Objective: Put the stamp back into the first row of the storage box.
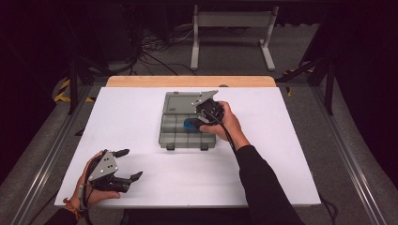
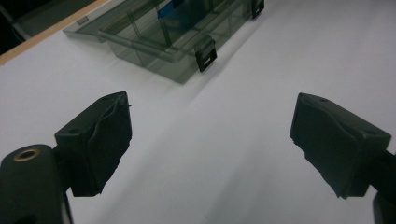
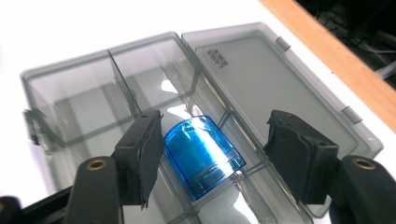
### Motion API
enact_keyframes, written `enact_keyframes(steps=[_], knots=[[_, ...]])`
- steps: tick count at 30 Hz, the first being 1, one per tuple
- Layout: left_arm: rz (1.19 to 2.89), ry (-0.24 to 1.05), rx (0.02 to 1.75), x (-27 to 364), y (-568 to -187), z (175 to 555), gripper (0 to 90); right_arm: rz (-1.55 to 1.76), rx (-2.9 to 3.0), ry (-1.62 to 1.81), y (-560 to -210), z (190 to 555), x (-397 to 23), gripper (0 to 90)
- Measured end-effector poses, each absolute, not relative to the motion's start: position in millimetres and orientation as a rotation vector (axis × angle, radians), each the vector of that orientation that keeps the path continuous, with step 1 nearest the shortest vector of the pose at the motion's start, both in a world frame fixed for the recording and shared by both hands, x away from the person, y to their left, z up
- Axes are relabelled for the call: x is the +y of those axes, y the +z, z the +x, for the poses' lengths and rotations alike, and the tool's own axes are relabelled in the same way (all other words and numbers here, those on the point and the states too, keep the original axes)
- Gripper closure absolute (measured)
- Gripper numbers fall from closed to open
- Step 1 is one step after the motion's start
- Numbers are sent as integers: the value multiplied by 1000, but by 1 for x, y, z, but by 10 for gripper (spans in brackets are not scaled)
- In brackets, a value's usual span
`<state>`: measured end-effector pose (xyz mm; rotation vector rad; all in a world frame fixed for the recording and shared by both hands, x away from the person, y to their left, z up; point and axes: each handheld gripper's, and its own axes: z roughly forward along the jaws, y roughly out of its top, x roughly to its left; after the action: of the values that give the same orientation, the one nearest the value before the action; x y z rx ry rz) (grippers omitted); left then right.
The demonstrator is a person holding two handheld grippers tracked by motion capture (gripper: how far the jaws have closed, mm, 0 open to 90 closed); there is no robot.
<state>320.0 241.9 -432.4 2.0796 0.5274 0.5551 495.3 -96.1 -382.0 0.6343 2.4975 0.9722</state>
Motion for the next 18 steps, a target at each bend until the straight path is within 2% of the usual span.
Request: enact_keyframes(steps=[18], knots=[[2051, 613, 500, 216, -398, 352, 130, 661, 2301, 1144, -356, 444, -151, 229]])
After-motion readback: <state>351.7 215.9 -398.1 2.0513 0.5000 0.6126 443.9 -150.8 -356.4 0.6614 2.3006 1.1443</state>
